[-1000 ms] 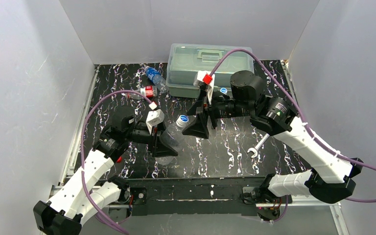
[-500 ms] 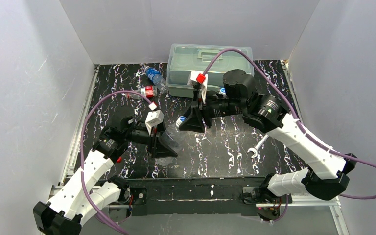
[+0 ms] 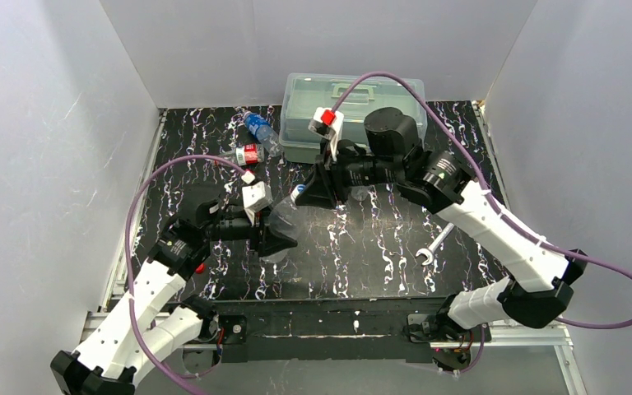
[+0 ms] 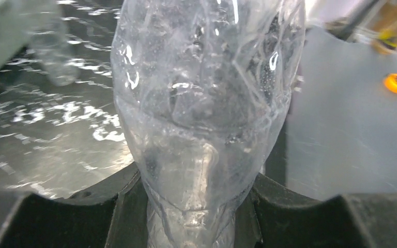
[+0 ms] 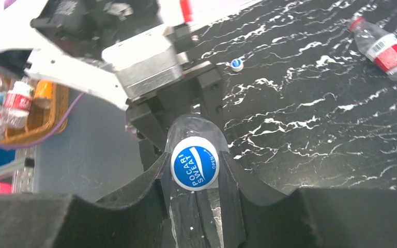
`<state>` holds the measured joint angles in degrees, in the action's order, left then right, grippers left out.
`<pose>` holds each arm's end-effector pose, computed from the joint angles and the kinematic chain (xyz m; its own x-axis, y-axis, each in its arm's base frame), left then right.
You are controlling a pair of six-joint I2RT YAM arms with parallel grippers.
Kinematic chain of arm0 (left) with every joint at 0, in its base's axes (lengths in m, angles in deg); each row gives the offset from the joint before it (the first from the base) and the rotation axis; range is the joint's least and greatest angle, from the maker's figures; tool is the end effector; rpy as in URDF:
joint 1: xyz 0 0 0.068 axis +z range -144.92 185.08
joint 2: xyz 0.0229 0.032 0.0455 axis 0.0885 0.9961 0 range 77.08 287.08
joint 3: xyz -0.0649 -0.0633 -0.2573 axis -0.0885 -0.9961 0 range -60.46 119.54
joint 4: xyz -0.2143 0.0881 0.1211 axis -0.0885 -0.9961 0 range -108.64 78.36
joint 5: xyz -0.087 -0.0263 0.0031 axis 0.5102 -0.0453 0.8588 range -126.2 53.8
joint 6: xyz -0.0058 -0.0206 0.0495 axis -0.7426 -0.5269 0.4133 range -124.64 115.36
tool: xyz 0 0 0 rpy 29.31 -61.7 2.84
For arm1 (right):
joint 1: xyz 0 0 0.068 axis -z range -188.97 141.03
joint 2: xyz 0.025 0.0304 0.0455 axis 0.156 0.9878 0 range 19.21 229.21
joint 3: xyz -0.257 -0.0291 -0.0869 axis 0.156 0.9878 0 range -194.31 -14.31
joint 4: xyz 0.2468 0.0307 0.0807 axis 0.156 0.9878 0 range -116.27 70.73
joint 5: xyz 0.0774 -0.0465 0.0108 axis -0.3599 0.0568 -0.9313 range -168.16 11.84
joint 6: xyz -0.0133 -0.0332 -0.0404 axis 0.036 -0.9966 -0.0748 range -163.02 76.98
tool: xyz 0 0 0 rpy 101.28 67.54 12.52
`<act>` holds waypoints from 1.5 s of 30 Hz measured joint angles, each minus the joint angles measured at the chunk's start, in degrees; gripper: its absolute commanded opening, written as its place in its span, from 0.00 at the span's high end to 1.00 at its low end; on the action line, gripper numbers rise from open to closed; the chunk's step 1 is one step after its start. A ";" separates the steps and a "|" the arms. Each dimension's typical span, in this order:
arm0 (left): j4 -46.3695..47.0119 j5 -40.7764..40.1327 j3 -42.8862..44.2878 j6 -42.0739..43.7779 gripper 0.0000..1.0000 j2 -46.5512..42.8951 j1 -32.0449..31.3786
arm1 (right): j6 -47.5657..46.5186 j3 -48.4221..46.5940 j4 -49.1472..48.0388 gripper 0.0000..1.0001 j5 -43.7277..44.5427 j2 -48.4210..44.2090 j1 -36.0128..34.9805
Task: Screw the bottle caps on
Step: Screw the bottle cap onto the plastic bottle.
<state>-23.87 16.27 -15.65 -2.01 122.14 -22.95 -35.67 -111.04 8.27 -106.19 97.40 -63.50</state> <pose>0.1388 -0.1059 0.3387 -0.1460 0.1094 -0.9832 0.9775 0.1690 -0.1263 0.1491 0.2382 0.4777 -0.2841 -0.2042 -0.9368 -0.9525 0.1718 0.2514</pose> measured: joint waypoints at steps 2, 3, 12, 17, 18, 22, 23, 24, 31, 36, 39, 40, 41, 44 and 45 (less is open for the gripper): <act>-0.24 -5.16 0.24 0.96 1.00 -0.52 -0.17 | 1.53 -0.90 0.02 0.99 2.38 1.07 0.15; -0.22 -7.74 0.26 1.40 1.00 -0.74 -0.26 | 2.54 -1.36 0.04 0.99 3.76 1.64 0.17; 1.42 -30.73 0.22 4.55 1.00 -1.73 -2.82 | 17.25 -11.45 4.81 0.99 22.12 10.23 -1.92; 2.10 -39.65 0.22 5.95 1.00 -1.31 -4.85 | 23.39 -13.79 5.38 0.91 30.86 12.72 -3.72; 2.12 -40.81 0.17 6.19 1.00 -1.25 -5.11 | 24.26 -13.79 5.29 0.81 31.98 12.92 -3.91; 2.64 -43.17 -0.22 6.49 1.00 -1.36 -5.57 | 25.40 -13.79 5.07 0.31 34.42 13.03 -4.44; 2.91 -43.50 -0.33 6.51 1.00 -1.46 -5.66 | 25.18 -13.79 5.01 0.20 35.26 12.94 -4.55; 3.10 -43.60 -0.37 6.54 1.00 -1.70 -5.75 | 24.92 -13.79 5.35 0.08 35.85 12.90 -4.52; 2.08 -36.52 -0.63 5.53 1.00 -3.48 -5.79 | 15.85 -11.04 5.81 0.02 33.73 6.49 -1.79; 0.31 -21.77 -0.74 3.91 1.00 -2.34 -4.57 | 5.92 -5.25 3.80 0.02 24.68 -4.55 -0.28; 0.20 -11.98 -0.74 2.84 1.00 -0.70 -4.17 | 1.05 -0.50 2.99 0.09 16.83 -9.57 -0.37; 0.11 -8.79 -0.74 2.64 1.00 0.00 -4.15 | -0.11 0.22 3.06 0.11 15.06 -10.08 -0.50; -0.04 -5.88 -0.72 2.47 1.00 0.66 -4.11 | -1.29 0.79 3.06 0.13 12.63 -10.29 -0.50; -0.70 0.09 -0.48 2.25 1.00 1.84 -4.09 | -2.97 1.73 2.54 0.16 7.61 -9.29 -0.50; -0.90 1.60 -0.31 2.27 1.00 1.99 -4.07 | -3.26 2.21 2.51 0.17 6.14 -8.50 -0.50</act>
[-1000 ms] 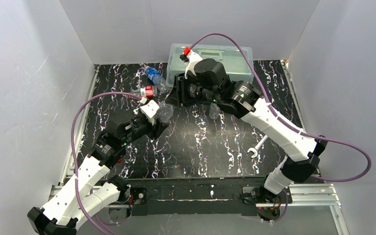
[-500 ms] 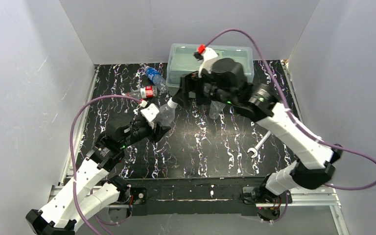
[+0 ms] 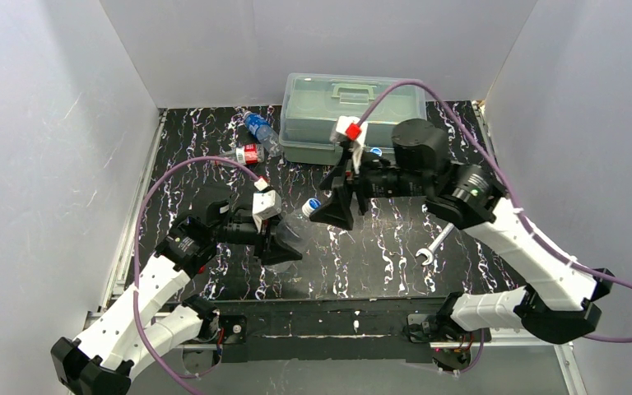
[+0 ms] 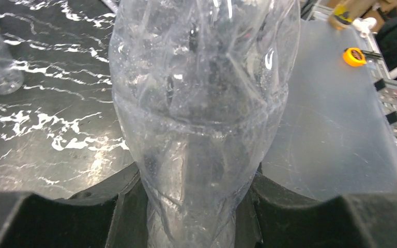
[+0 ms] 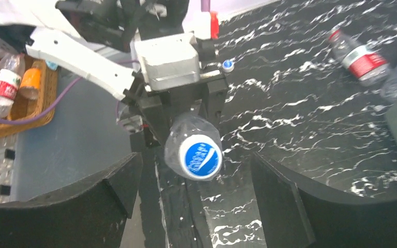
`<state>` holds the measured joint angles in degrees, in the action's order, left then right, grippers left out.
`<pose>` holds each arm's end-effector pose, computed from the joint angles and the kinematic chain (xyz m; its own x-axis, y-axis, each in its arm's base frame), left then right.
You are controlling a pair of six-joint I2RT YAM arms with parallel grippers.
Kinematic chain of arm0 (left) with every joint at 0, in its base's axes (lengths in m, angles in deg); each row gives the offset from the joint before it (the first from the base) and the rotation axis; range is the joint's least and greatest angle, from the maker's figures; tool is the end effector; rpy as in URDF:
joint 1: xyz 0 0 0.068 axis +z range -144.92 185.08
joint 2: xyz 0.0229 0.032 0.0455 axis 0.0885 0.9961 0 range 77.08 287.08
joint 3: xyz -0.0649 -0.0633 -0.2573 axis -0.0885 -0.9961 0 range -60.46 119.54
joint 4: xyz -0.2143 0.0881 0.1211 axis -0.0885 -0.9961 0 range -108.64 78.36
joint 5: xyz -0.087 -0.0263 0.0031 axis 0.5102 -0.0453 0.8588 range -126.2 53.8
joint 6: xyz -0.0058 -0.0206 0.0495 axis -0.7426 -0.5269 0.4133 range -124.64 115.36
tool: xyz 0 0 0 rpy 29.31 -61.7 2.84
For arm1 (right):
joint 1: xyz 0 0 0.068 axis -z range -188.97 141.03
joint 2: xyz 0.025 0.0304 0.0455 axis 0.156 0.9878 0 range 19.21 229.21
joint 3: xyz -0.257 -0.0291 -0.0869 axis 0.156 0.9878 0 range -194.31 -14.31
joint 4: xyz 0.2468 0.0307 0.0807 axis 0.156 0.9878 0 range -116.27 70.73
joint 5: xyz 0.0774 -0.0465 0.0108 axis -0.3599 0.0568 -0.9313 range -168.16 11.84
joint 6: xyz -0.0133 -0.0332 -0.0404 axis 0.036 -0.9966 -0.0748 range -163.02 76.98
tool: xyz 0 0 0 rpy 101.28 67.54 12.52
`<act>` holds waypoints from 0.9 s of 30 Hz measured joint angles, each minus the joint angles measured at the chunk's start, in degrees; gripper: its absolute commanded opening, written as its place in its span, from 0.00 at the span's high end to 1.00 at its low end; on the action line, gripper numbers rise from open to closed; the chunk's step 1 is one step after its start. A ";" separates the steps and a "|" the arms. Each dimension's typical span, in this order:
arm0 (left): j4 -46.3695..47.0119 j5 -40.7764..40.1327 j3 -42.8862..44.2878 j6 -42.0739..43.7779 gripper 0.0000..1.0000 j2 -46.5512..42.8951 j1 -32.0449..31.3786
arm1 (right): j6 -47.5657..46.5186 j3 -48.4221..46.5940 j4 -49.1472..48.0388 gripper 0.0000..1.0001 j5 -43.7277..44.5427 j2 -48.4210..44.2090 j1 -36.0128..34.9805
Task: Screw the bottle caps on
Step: Screw the bottle cap onto the plastic bottle.
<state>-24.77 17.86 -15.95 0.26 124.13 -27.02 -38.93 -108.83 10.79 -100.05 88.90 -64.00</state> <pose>0.1363 -0.1195 0.3303 -0.1448 0.1501 -0.9780 0.9883 0.0704 -0.1356 0.1210 0.1962 0.4958 -0.1902 -0.1566 -0.9692 -0.9581 0.2450 0.1485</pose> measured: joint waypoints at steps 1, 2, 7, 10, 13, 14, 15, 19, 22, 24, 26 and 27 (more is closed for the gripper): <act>-0.24 1.09 0.22 -0.02 1.00 0.04 0.00 | -0.15 0.52 -0.11 0.18 -1.22 0.81 -0.02; -0.33 2.29 0.39 0.00 1.00 0.04 0.00 | -0.28 0.90 0.00 0.19 -2.19 1.73 0.00; -0.68 5.31 0.70 0.07 1.00 -0.24 0.00 | -1.11 1.68 -0.04 0.33 -4.50 4.11 0.00; -0.87 5.51 0.70 0.44 1.00 -0.59 0.09 | -1.33 1.68 -0.81 0.39 -6.01 4.07 -0.09; -1.11 5.53 0.70 0.72 1.00 -0.87 0.11 | -1.29 1.66 -1.27 0.40 -7.74 4.07 -0.11; -1.14 5.55 0.70 0.90 1.00 -0.92 0.09 | -1.29 1.64 -1.29 0.41 -8.24 4.07 -0.11; -1.22 5.57 0.70 1.07 1.00 -0.92 0.09 | -1.29 1.62 -1.42 0.43 -8.59 4.07 -0.11; -1.49 5.55 0.70 1.25 1.00 -0.92 0.09 | -1.11 1.44 -1.62 0.54 -9.68 4.09 -0.11; -1.49 5.53 0.70 1.29 1.00 -0.92 0.11 | -0.87 1.18 -1.66 0.66 -10.32 4.13 -0.11; -1.46 5.53 0.70 1.16 1.00 -0.92 0.09 | -0.76 0.90 -1.60 0.74 -10.56 4.33 -0.11; -1.55 5.33 0.70 1.03 1.00 -0.96 0.13 | -0.66 0.76 -1.57 0.81 -10.86 4.63 -0.09; -1.68 5.16 0.70 0.98 1.00 -0.98 0.13 | -0.63 0.55 -1.46 0.83 -10.93 4.85 -0.09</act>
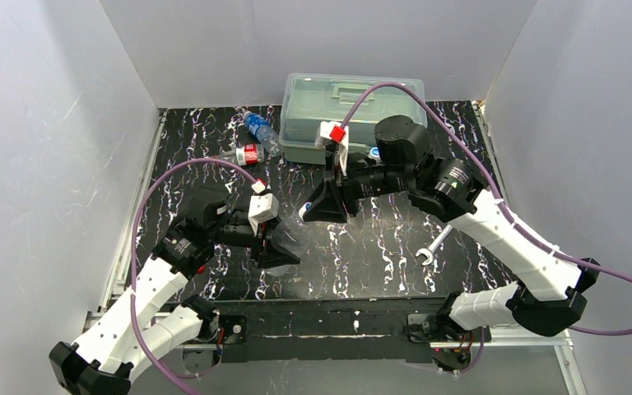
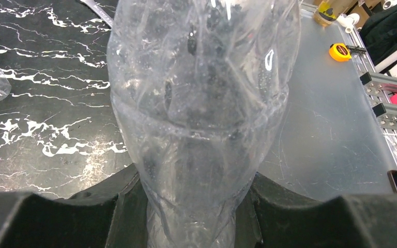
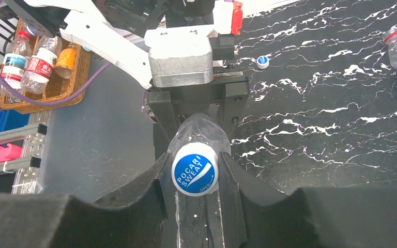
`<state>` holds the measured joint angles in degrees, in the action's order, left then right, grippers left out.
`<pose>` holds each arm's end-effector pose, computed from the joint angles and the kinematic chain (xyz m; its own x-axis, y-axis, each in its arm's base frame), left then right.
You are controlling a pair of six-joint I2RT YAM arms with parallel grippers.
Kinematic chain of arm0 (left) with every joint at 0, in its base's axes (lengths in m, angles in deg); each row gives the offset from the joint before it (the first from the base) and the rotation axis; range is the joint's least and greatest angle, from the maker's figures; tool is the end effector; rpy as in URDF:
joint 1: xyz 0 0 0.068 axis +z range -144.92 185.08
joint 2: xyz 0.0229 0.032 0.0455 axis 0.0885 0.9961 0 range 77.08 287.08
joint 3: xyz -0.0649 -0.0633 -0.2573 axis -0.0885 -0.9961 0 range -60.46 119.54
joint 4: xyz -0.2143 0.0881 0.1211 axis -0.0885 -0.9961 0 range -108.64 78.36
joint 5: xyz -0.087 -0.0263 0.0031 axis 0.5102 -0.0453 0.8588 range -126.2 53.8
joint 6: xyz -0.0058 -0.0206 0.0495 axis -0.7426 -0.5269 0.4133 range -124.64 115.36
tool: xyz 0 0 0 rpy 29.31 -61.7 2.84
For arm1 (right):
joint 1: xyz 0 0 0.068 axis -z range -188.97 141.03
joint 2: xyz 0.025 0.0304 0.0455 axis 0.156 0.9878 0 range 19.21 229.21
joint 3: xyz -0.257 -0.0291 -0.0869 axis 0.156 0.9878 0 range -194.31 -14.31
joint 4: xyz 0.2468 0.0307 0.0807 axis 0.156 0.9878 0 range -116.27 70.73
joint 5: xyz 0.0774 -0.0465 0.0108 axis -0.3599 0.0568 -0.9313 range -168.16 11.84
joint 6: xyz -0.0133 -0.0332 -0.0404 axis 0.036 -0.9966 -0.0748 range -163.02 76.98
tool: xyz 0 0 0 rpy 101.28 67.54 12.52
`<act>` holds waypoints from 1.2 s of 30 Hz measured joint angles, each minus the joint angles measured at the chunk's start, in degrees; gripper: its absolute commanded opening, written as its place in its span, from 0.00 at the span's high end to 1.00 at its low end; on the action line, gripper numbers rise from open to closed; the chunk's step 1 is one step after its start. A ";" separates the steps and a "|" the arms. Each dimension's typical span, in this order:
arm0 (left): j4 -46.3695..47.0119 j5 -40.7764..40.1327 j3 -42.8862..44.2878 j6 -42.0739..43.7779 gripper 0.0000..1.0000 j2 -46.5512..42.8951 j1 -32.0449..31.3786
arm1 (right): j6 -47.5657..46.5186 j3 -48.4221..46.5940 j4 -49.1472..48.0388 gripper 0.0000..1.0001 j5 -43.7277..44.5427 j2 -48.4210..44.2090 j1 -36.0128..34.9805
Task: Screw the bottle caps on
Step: Screw the bottle cap onto the plastic bottle.
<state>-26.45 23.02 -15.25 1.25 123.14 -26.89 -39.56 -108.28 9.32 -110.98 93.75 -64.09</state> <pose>0.1293 -0.1168 0.3351 -0.1279 0.1418 -0.9816 0.9911 -0.0185 -0.1318 0.1331 0.2248 0.4771 -0.2184 -0.2247 -0.9496 -0.9757 0.0672 0.2085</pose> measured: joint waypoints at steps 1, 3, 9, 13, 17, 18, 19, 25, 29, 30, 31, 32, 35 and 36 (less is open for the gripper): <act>-0.04 -0.24 0.00 -0.02 1.00 -0.02 0.00 | 0.09 -0.17 0.09 0.86 -0.04 0.22 0.04; -0.09 -1.66 0.00 -0.15 1.00 -0.33 -0.02 | 0.28 -0.63 0.37 0.96 0.22 0.59 0.09; 0.07 -14.67 0.61 0.92 1.00 -2.32 -0.09 | 4.31 -5.35 2.10 0.99 7.63 4.22 0.11; 0.70 -26.64 1.49 2.93 1.00 -2.56 -0.13 | 11.26 -10.80 3.30 0.99 15.02 8.96 0.31; 1.66 -37.77 1.49 5.11 1.00 -2.08 -0.31 | 18.93 -14.14 3.28 0.99 22.32 13.27 0.42; 1.77 -39.71 1.49 5.53 1.00 -1.79 -0.42 | 20.83 -14.45 3.17 0.99 24.24 14.08 0.44; 1.97 -42.29 1.49 6.08 1.00 -1.27 -0.63 | 22.43 -14.62 3.08 0.99 25.92 14.73 0.50; 3.48 -49.29 1.38 7.65 1.00 0.55 -1.57 | 28.22 -15.28 2.67 0.72 32.92 16.76 0.70; 5.64 -49.77 0.85 7.80 1.00 -0.09 -1.70 | 28.26 -17.44 3.76 0.28 34.97 16.96 0.33; 6.12 -49.92 0.55 7.48 1.00 -0.59 -1.73 | 28.06 -17.79 4.26 0.21 35.47 16.87 0.20; 6.36 -50.05 0.24 7.28 1.00 -1.11 -1.73 | 27.82 -18.05 4.90 0.15 35.91 16.57 0.17; 6.73 -50.05 -0.35 6.80 1.00 -2.03 -1.64 | 27.43 -18.12 5.35 0.12 36.52 16.22 0.42; 6.91 -48.81 -1.66 5.95 1.00 -3.78 -1.57 | 26.27 -18.14 6.75 0.02 37.03 15.10 1.16; 6.82 -47.82 -2.14 5.51 1.00 -4.24 -1.57 | 25.68 -18.27 7.41 0.02 37.24 14.73 1.29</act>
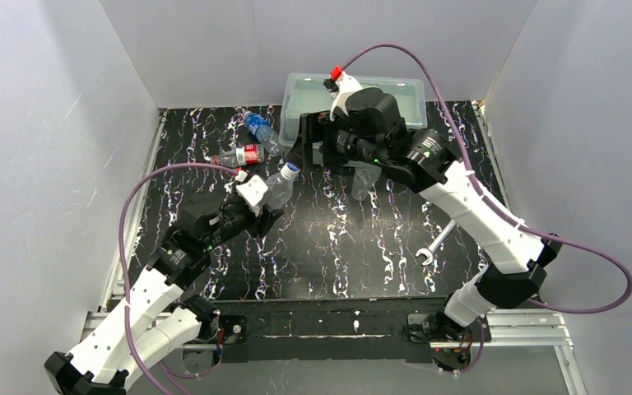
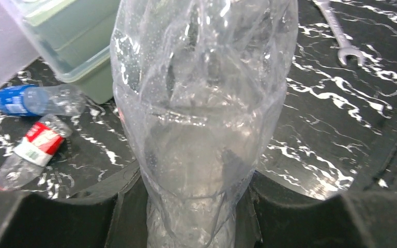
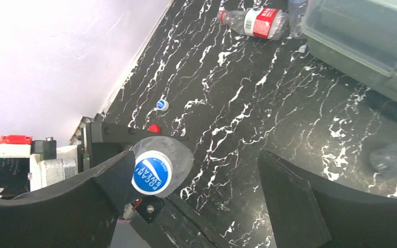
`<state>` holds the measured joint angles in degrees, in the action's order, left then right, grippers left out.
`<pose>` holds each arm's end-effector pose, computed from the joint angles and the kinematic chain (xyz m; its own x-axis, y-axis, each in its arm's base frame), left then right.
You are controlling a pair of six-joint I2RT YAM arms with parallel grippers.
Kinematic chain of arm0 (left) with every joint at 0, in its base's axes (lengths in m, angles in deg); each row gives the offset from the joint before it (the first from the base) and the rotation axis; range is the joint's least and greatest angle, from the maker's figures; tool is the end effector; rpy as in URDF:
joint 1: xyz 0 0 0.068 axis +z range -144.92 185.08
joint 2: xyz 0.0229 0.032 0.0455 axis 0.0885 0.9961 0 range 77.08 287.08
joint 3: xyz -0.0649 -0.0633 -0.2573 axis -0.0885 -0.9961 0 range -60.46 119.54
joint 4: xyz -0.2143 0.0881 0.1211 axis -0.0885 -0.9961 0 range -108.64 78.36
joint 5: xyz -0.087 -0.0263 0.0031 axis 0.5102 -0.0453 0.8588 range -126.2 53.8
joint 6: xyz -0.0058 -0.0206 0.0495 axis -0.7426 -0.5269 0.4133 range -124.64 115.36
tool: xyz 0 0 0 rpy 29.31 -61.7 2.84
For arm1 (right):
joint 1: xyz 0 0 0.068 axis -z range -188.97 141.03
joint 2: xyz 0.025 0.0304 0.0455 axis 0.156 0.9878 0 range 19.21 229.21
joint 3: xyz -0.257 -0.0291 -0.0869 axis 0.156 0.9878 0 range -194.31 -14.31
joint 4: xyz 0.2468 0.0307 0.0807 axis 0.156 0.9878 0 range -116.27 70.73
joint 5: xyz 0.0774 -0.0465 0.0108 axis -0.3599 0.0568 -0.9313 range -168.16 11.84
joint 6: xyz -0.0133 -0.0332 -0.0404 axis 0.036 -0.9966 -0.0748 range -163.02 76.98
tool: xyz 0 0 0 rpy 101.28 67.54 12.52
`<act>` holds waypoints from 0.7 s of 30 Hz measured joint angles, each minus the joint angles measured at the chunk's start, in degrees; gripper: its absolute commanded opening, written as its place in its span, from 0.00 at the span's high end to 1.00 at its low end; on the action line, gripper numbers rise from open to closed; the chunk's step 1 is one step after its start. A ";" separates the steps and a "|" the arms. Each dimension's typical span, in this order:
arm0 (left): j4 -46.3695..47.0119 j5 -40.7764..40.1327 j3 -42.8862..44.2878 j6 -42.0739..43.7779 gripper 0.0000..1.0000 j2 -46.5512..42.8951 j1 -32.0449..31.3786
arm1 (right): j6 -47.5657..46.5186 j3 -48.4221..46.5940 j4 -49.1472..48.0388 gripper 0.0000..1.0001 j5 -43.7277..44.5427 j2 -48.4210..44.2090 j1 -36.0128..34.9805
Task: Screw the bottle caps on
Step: Screw the bottle cap onto the plastic bottle.
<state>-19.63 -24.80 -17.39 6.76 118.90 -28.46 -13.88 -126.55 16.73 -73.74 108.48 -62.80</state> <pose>0.1420 -0.1026 0.3422 0.0436 0.2036 -0.9781 0.7106 0.6818 0.1736 0.1920 0.2581 0.4909 -0.5477 0.0735 -0.8335 -0.5672 0.6996 0.4344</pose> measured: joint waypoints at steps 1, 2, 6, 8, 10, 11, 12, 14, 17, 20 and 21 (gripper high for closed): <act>-0.04 1.25 -0.52 -0.48 1.00 -0.44 0.00 | -0.85 -0.15 0.59 0.02 0.26 -0.42 0.13; -0.17 2.56 -0.87 -0.87 1.00 -0.76 0.00 | -1.66 -0.15 0.90 0.02 0.37 -0.94 0.31; -0.35 9.60 -1.44 -2.29 1.00 -0.66 0.04 | -5.40 -0.15 1.09 0.02 -0.17 -3.65 0.90; -0.42 12.68 -1.44 -2.97 1.00 0.04 0.04 | -7.08 -0.15 1.18 0.02 -0.87 -5.27 0.94; -0.50 15.06 -1.46 -3.56 1.00 0.79 0.04 | -8.48 -0.13 1.95 0.02 -1.79 -6.86 0.94; -0.61 16.02 -1.49 -3.82 1.00 0.94 0.04 | -8.87 -0.07 2.25 0.02 -2.12 -7.37 0.94; -0.59 17.16 -1.57 -4.02 1.00 0.94 0.04 | -9.70 0.61 2.43 0.03 -2.64 -8.41 0.92; -0.59 19.61 -1.60 -4.28 1.00 0.96 0.04 | -10.40 1.51 2.75 0.08 -3.43 -9.29 0.92; -0.63 24.83 -1.57 -5.05 1.00 1.84 0.04 | -12.72 4.09 3.67 0.18 -5.75 -10.99 0.92; -1.05 30.10 -1.44 -6.12 1.00 3.80 0.04 | -14.64 7.06 3.65 0.27 -8.59 -13.03 0.94; -1.20 31.56 -1.44 -6.49 1.00 4.35 0.04 | -15.26 7.98 3.61 0.30 -9.75 -13.77 0.94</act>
<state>-20.84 6.76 -18.84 0.26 123.25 -28.42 -29.13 -118.58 20.34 -83.48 94.71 -61.86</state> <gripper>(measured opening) 0.435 0.767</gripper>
